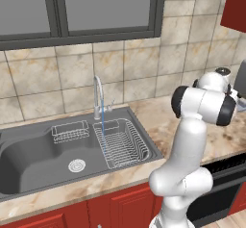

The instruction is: Take the fish out of the fridge, briefly rinse it in the sink, and place it on the tray next to the sink.

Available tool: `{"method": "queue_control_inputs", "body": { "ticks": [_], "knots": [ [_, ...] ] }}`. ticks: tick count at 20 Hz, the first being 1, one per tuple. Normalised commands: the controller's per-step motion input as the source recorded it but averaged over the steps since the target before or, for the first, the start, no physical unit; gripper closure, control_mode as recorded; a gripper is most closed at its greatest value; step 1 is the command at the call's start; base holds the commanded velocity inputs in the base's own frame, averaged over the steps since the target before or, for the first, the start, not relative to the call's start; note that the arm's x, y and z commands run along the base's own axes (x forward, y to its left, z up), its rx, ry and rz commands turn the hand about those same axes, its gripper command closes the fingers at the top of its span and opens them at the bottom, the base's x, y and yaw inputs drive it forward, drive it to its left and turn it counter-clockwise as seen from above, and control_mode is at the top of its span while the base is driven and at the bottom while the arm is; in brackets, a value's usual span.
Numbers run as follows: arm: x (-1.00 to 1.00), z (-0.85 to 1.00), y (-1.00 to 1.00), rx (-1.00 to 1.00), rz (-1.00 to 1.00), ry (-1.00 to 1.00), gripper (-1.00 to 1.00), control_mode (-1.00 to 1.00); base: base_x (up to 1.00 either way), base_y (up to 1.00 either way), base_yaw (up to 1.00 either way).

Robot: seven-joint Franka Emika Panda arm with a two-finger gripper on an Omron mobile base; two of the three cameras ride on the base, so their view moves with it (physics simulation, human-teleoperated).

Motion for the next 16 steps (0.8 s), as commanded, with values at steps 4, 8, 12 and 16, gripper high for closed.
{"method": "queue_control_inputs", "body": {
  "ticks": [4,8,12,16],
  "knots": [
    [1.0,-0.06,-0.51,0.0,-0.01,-0.04,1.0,-1.0,0.0,0.0,0.0],
    [0.3,-0.13,-0.31,-0.01,0.0,-0.01,-1.0,-1.0,0.0,0.0,0.0],
    [-0.95,-0.06,0.0,0.0,0.0,0.0,-1.0,-1.0,0.0,0.0,0.0],
    [-1.0,0.0,0.18,0.0,0.0,-0.07,-1.0,-1.0,0.0,0.0,0.0]
  ]
}}
